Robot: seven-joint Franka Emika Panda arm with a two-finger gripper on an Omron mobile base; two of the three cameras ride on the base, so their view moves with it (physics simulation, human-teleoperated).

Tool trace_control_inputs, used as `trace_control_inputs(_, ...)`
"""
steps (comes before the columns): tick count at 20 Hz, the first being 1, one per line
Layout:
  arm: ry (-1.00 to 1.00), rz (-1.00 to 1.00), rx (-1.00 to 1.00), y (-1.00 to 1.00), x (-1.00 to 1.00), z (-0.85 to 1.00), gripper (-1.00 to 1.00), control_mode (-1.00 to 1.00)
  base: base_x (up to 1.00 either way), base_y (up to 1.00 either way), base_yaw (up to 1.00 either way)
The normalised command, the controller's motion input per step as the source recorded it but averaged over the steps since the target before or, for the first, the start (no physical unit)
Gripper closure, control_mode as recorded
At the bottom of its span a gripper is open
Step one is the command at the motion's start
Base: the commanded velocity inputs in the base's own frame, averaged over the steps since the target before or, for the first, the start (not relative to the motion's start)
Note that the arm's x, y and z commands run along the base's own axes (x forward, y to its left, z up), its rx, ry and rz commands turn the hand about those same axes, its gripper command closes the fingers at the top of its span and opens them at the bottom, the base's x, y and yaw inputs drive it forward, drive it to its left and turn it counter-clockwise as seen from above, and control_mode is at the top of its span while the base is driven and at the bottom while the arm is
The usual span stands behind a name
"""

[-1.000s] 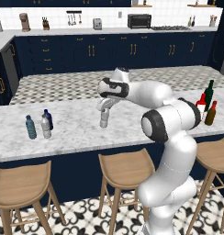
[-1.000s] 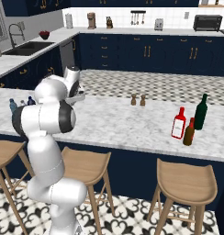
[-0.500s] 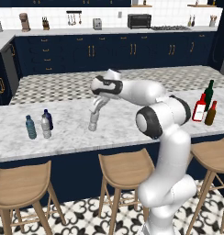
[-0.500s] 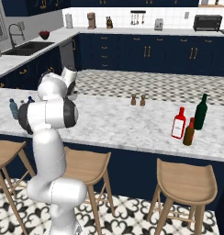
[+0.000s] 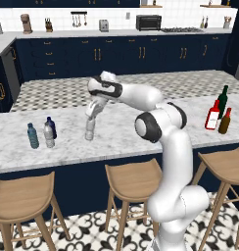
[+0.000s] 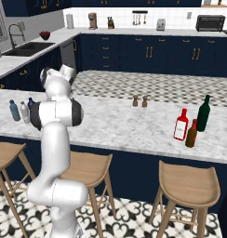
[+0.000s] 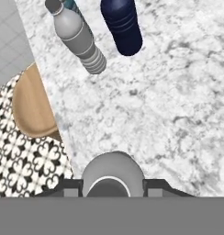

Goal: Move the plastic bottles in the middle to the plastics group, and the glass bottles in the middle to the glass group.

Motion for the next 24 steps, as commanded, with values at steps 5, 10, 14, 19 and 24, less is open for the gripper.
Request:
trace_control_inputs(5, -0.04, 0.04, -0.06, 0.34, 0.3, -0.14, 1.0, -1.0, 0.0, 0.0, 0.0)
trace_control_inputs(10, -0.03, 0.04, -0.06, 0.39, 0.14, -0.28, 1.0, -1.0, 0.0, 0.0, 0.0)
trace_control_inputs(14, -0.21, 0.01, 0.0, 0.06, -0.67, -0.57, 1.0, -1.0, 0.0, 0.0, 0.0)
trace_control_inputs(19, -0.32, 0.0, 0.0, 0.0, -0.37, -0.42, 1.0, -1.0, 0.0, 0.0, 0.0)
trace_control_inputs(24, -0.38, 0.0, 0.0, 0.0, -0.18, -0.44, 1.0, -1.0, 0.0, 0.0, 0.0)
